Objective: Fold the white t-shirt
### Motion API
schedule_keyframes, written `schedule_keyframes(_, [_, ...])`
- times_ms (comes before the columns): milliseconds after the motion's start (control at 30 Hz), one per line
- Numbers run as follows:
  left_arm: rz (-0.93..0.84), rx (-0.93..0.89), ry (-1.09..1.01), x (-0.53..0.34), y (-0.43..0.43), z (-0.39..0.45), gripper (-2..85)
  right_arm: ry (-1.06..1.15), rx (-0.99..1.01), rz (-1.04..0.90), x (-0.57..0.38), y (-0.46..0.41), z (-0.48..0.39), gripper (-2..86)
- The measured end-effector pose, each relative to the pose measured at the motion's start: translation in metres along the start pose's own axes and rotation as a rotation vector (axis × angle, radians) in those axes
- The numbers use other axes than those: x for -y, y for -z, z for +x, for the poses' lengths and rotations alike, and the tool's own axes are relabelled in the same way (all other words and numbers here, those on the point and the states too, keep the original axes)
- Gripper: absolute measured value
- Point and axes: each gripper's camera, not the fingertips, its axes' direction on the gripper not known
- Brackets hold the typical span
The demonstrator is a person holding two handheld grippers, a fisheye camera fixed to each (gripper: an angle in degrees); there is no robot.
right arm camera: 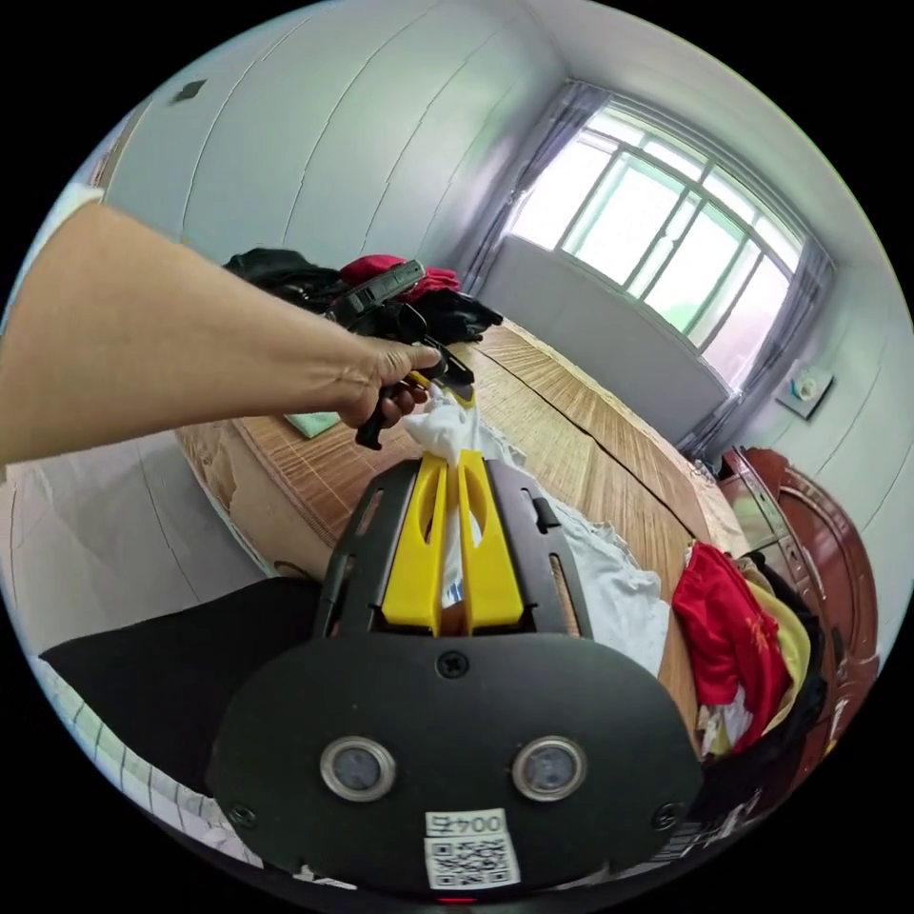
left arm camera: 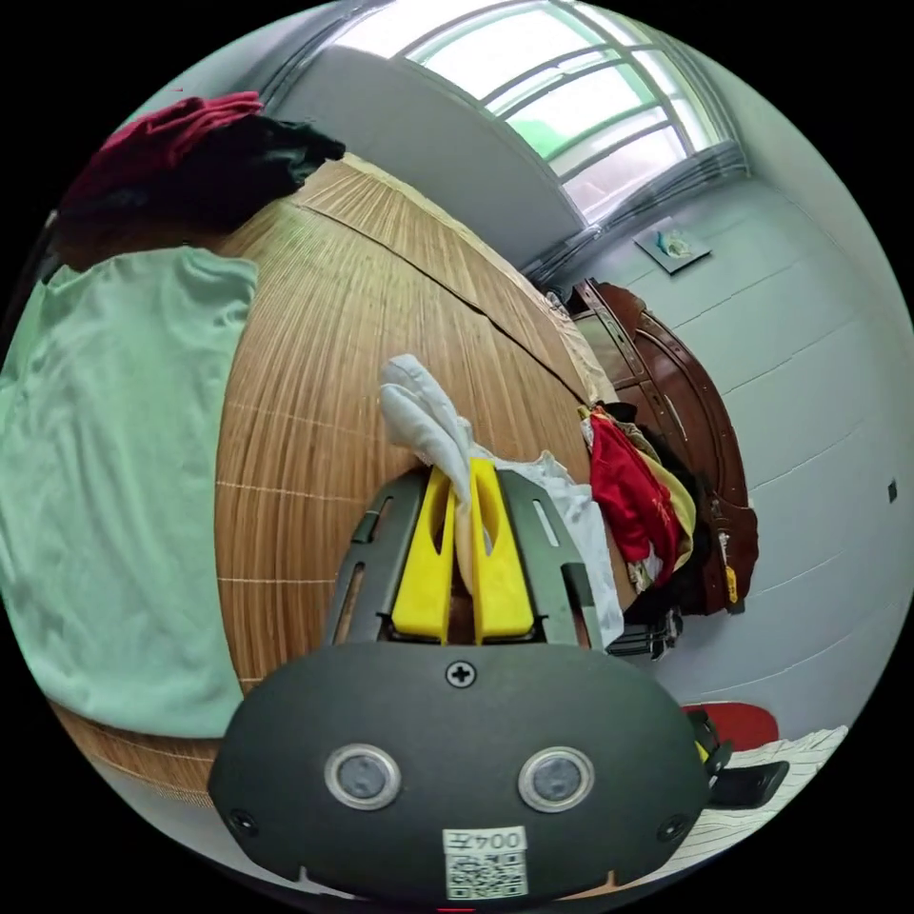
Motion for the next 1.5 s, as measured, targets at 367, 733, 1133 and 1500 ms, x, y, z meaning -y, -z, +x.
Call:
schedule_keyframes(367, [-0.142, 0.17, -0.412, 0.031, -0.092, 0.277, 4.2, -0.533, 0.08, 0.044, -0.042, 0.104, 0.307, -0.8])
schedule_keyframes(733, [-0.338, 0.309, -0.516, -0.012, -0.288, 0.421, 4.1, -1.174, 0.347, -0.05, -0.205, 0.095, 0.593, -0.2])
schedule_keyframes(1133, [-0.422, 0.405, -0.511, -0.036, -0.376, 0.458, 3.8, -1.426, 0.456, -0.048, -0.275, 0.098, 0.748, -0.2])
schedule_keyframes(1500, [-0.234, -0.055, -0.06, -0.018, -0.344, 0.391, 5.9, -1.804, 0.692, -0.027, -0.335, 0.088, 0.83, 0.5])
